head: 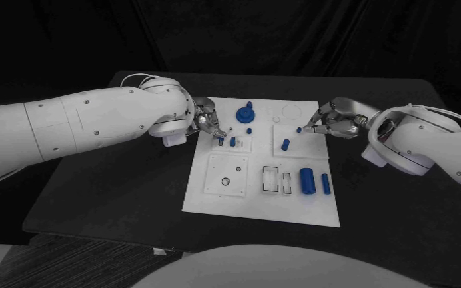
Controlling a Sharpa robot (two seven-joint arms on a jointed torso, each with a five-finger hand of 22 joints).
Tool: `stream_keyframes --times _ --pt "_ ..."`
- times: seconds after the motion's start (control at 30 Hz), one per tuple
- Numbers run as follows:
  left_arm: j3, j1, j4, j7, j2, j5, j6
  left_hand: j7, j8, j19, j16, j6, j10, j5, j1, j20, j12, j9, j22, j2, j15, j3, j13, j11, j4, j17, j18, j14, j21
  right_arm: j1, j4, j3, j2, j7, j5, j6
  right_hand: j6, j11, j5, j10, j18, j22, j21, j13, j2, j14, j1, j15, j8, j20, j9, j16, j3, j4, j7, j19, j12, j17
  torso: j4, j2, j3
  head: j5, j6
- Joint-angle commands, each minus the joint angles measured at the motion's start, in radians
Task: Assemble the parts on the task board
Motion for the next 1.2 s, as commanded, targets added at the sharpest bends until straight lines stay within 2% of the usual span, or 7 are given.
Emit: stream_keyframes --times 0.03,0.37,0.63,1.2 --pt "0.001 -0.006 0.007 -0.007 0.002 -0.049 -0.032 -0.017 0.006 -0.014 0.014 0.012 0.111 -0.006 -0.007 -0.004 0.010 0.038 0.202 0.009 -0.016 0.081 0.267 -0.009 -0.022 0.265 0.040 0.109 -0.007 -0.003 0.004 0.001 -0.002 -0.010 -0.001 -0.008 0.000 -0.001 0.013 0.108 0.026 0.169 -0.023 0.254 0.003 0.086 0.030 -0.002 0.020 -0.001 0.011 -0.015 -0.020 0.000 0.000 -0.006 -0.003 0.211 0.0002 0.000 0.0002 0.000 0.000" --pt "0.001 -0.024 0.020 -0.023 0.001 -0.116 -0.046 -0.016 0.009 -0.012 0.014 0.015 0.111 -0.013 -0.016 -0.003 0.010 0.041 0.202 0.012 -0.015 0.082 0.267 -0.008 -0.022 0.265 0.039 0.109 -0.005 -0.004 0.005 0.001 -0.005 -0.011 -0.001 -0.010 0.000 0.000 0.017 0.108 0.026 0.170 -0.023 0.254 0.002 0.086 0.031 -0.002 0.020 -0.001 0.011 -0.015 -0.020 0.000 0.001 -0.006 -0.003 0.211 -0.0004 0.000 0.0005 0.001 0.000" --pt "0.001 -0.027 0.018 -0.025 0.007 -0.124 -0.037 -0.017 0.010 -0.012 0.014 0.018 0.111 -0.015 -0.018 -0.003 0.010 0.042 0.203 0.015 -0.014 0.083 0.267 -0.008 -0.022 0.265 0.039 0.109 -0.004 -0.006 0.003 0.001 -0.002 -0.011 -0.001 -0.007 0.000 0.000 0.019 0.108 0.026 0.170 -0.023 0.254 0.002 0.086 0.032 -0.002 0.020 -0.001 0.011 -0.015 -0.021 0.000 0.001 -0.006 -0.003 0.210 -0.0002 0.000 0.0005 0.004 0.000" --pt "0.001 -0.028 0.008 -0.027 0.011 -0.126 -0.007 -0.017 0.011 -0.012 0.014 0.020 0.111 -0.018 -0.022 -0.002 0.010 0.043 0.203 0.017 -0.014 0.084 0.267 -0.008 -0.022 0.265 0.039 0.109 -0.003 -0.006 0.002 0.001 -0.002 -0.013 -0.001 -0.003 0.000 0.000 0.029 0.108 0.026 0.169 -0.026 0.254 0.003 0.086 0.036 -0.001 0.020 0.000 0.011 -0.016 -0.021 0.000 0.001 -0.007 -0.003 0.210 -0.0004 -0.001 0.0005 0.002 0.000"
